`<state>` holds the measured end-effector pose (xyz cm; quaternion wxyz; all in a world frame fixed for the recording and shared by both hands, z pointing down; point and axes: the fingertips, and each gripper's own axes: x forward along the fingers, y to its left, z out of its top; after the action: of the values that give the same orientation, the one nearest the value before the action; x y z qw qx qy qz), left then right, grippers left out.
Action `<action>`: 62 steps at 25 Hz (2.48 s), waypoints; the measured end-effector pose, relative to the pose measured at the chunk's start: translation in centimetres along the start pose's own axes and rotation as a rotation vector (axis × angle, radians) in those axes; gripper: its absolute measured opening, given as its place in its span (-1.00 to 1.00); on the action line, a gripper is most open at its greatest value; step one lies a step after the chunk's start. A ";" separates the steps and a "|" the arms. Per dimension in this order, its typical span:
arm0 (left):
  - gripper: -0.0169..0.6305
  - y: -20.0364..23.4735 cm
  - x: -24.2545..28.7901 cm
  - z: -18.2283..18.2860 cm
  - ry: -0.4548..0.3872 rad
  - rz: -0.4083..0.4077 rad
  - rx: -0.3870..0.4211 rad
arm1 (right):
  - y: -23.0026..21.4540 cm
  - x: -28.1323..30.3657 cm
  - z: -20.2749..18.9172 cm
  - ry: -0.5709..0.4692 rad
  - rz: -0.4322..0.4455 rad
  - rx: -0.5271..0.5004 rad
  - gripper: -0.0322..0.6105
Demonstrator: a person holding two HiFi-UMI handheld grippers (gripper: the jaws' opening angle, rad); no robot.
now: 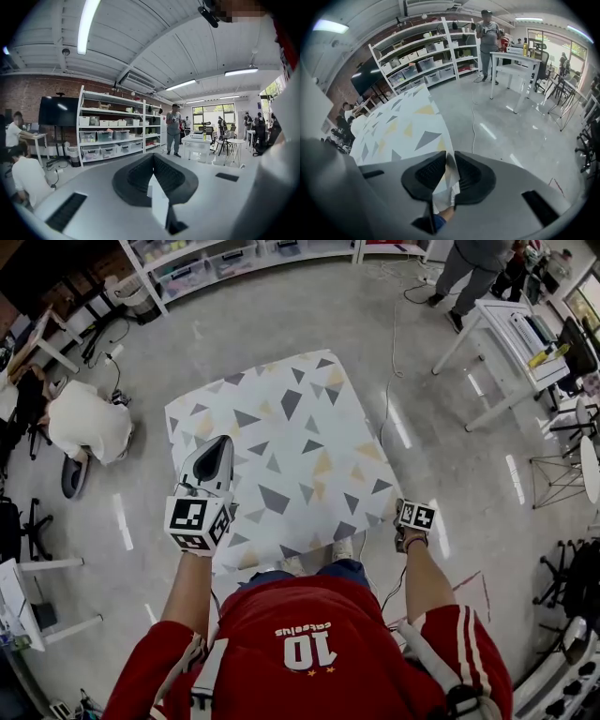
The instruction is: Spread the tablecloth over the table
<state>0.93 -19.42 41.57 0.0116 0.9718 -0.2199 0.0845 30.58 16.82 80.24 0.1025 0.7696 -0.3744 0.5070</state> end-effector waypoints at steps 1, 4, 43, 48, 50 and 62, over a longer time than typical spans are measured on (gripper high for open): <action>-0.93 0.1 0.0 0.2 -0.003 0.014 -0.001 | -0.4 0.1 -0.1 0.010 -0.002 0.005 -0.74; -0.93 0.3 -0.2 0.8 -0.015 0.058 -0.011 | -1.5 0.4 0.0 0.033 -0.011 0.015 -0.73; -0.93 1.9 -5.4 11.7 -0.174 0.255 -0.020 | 39.1 -29.0 28.6 -0.722 0.718 -0.615 -0.74; -0.93 1.6 -6.0 13.0 -0.183 0.278 -0.017 | 40.1 -32.9 29.3 -0.804 0.669 -0.591 -0.78; -0.93 1.3 -6.2 13.3 -0.186 0.282 -0.014 | 40.3 -33.6 29.0 -0.830 0.645 -0.608 -0.83; -0.93 0.2 -7.9 14.7 -0.208 0.327 0.022 | 41.2 -34.5 28.0 -0.885 0.633 -0.616 -0.86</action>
<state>-3.80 -17.10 25.78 -0.0356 0.9267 -0.3738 -0.0131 15.22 -10.71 28.56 0.0000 0.6936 -0.7202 0.0146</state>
